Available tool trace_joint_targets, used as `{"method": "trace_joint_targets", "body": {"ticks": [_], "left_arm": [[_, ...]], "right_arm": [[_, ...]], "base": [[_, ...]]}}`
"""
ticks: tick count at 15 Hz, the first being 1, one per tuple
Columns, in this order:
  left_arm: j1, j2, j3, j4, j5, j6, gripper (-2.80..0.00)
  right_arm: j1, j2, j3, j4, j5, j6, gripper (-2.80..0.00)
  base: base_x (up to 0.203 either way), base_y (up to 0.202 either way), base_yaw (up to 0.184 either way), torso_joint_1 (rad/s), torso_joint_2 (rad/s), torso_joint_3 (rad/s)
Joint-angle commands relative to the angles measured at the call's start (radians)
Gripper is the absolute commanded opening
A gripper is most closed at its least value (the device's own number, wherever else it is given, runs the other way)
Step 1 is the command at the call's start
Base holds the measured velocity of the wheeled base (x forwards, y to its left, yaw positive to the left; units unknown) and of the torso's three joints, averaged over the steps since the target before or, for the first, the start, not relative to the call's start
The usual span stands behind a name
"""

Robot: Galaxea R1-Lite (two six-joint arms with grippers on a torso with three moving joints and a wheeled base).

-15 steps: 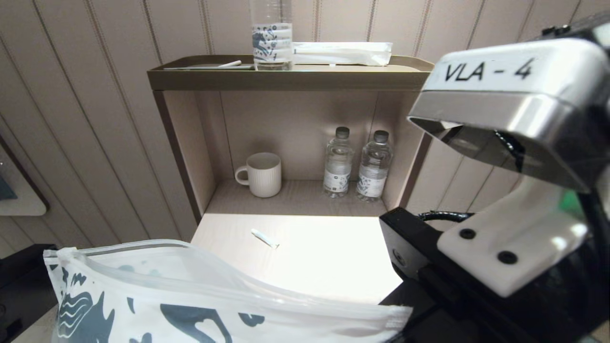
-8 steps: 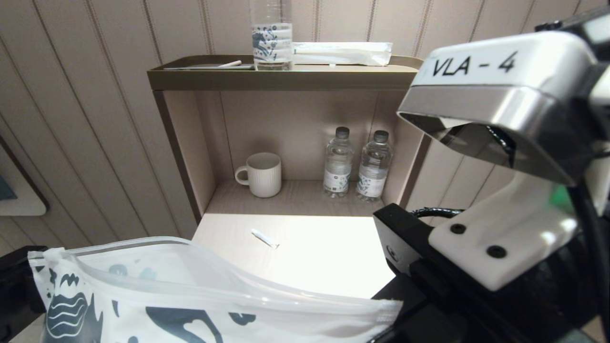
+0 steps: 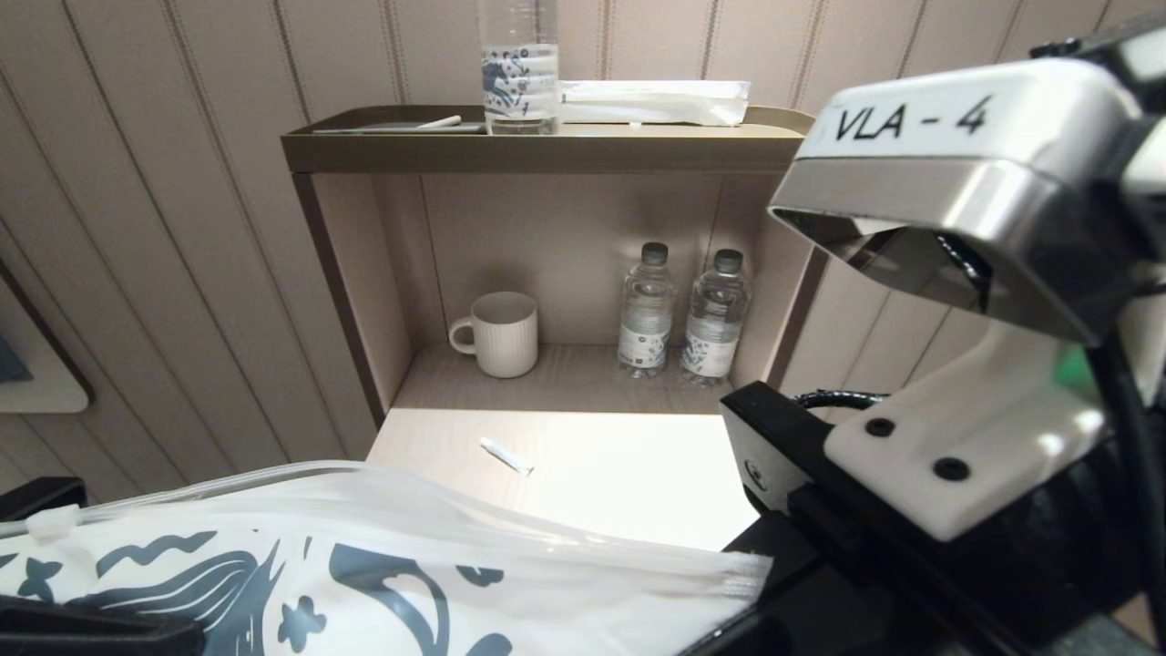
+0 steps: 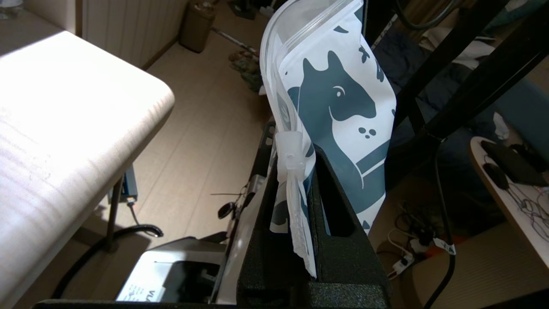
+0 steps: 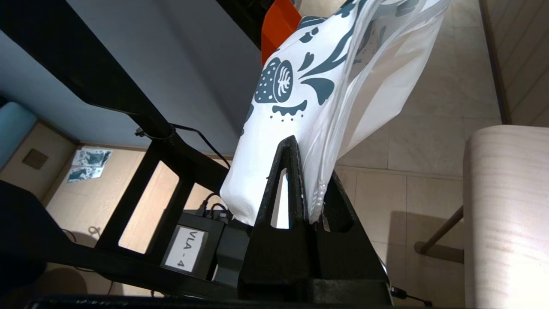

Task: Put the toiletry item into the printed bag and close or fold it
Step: Hand it to the other hand

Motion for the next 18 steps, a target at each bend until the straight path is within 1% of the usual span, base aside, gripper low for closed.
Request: {"method": "trace_joint_targets", "body": {"ticks": [1,6,7,11,14,15,17,18], "left_arm": [[0.000,-0.005,0.006,-0.003,-0.008,-0.002,-2.80],[0.000,-0.005,0.012,-0.004,-0.009,-0.001,-2.80],[0.000,-0.003,0.013,-0.003,-0.009,-0.001,-2.80],[-0.002,-0.006,0.014,-0.003,-0.011,-0.001,-2.80],[0.000,-0.014,0.018,-0.005,0.000,0.000,-2.80],[0.000,-0.019,0.021,-0.005,0.004,0.002,-2.80],[0.002,-0.017,0.030,-0.010,0.010,0.002,-2.80],[0.006,-0.016,0.032,-0.010,0.027,0.003,-2.80]], "right_arm": [[0.000,0.003,0.001,0.001,-0.006,-0.003,-2.80],[0.013,0.030,-0.004,0.002,-0.060,-0.005,-2.80],[0.014,0.030,-0.001,0.000,-0.075,-0.007,0.00],[0.021,0.036,-0.004,0.000,-0.087,-0.007,0.00],[0.008,0.010,0.012,0.001,-0.089,-0.007,0.00],[-0.005,-0.011,0.025,0.001,-0.089,-0.008,0.00],[-0.069,-0.062,0.079,0.001,-0.082,-0.005,0.00],[-0.100,-0.090,0.104,0.001,-0.081,-0.004,0.00]], "base": [[0.000,0.000,0.000,0.000,0.00,0.000],[0.000,0.000,0.000,0.000,0.00,0.000],[0.000,0.000,0.000,0.000,0.00,0.000],[0.000,0.000,0.000,0.000,0.00,0.000],[0.000,0.000,0.000,0.000,0.00,0.000],[0.000,0.000,0.000,0.000,0.00,0.000],[0.000,0.000,0.000,0.000,0.00,0.000],[0.000,0.000,0.000,0.000,0.00,0.000]]}}
